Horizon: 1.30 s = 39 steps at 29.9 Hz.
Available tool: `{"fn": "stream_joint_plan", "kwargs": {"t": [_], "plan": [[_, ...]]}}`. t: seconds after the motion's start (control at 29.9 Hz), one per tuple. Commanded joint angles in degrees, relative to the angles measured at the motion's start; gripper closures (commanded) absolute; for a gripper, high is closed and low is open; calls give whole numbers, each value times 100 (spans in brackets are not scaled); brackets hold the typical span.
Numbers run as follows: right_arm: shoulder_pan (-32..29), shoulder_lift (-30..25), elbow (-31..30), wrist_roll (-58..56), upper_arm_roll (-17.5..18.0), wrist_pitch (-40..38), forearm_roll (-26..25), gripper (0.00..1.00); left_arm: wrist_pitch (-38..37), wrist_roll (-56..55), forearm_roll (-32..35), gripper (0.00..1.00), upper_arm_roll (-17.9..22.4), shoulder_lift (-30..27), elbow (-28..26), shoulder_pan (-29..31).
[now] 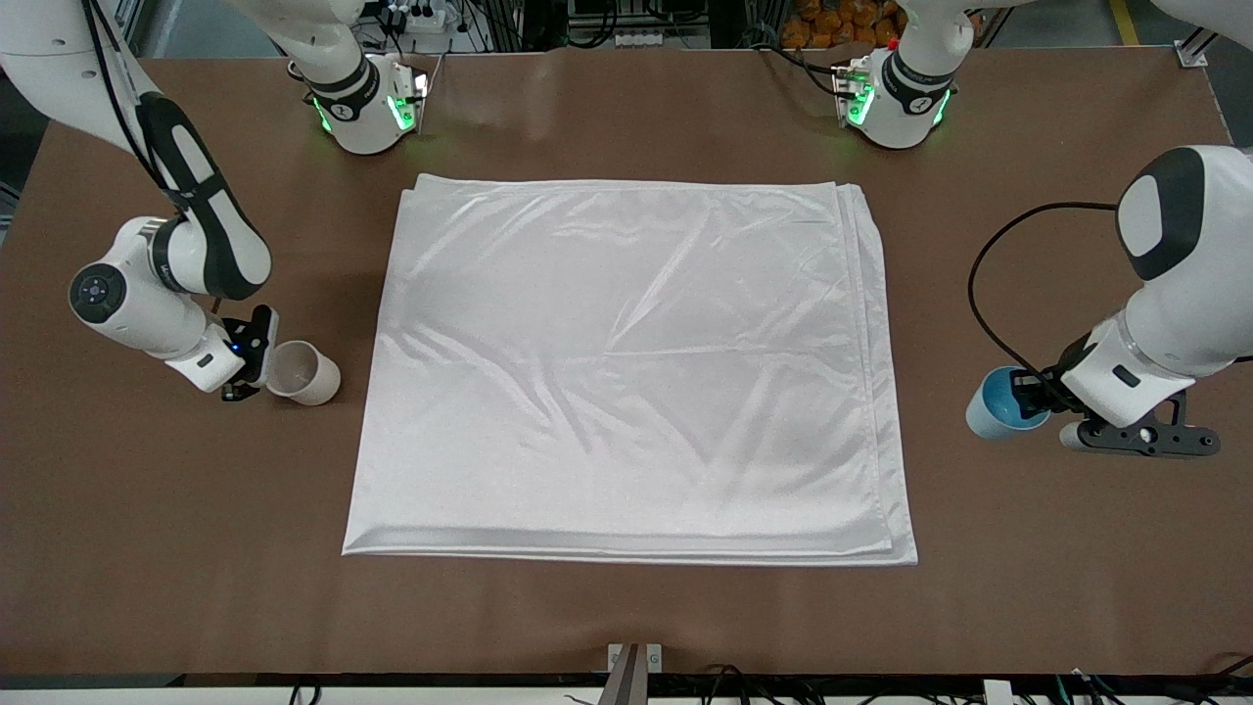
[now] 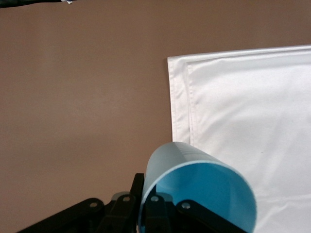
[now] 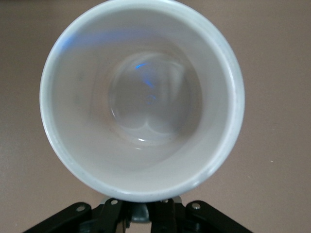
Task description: Place blue cup into white mug on cloth
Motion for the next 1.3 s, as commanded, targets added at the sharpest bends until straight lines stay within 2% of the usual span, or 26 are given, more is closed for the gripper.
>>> {"fn": "stream_joint_plan", "kwargs": {"t": [0.0,0.1,0.23,0.33,0.63,0.97,1.27], "plan": [[-135,-252,-41,-32,110,18,0,92,-134,13,211,100,-31,-55,45,26],[-39,-507,-41,-23,189,-17,35,98,-125,13,211,100,-23,-46,53,17],[14,-823,-23,301,356,-332,44,100,-125,13,220,100,-23,-37,53,17],[23,-964,73,495,671,-597,44,100,-125,5,220,100,-31,-46,53,-1],[242,-965,205,1355,1270,-782,44,100,-125,-4,220,100,-31,-37,53,-53],[1261,-763,425,2832,1305,-782,35,100,-134,4,211,100,-49,-37,106,-71],[2210,-429,855,4274,1297,-791,0,100,-573,5,334,100,-40,-11,580,-370]]}}
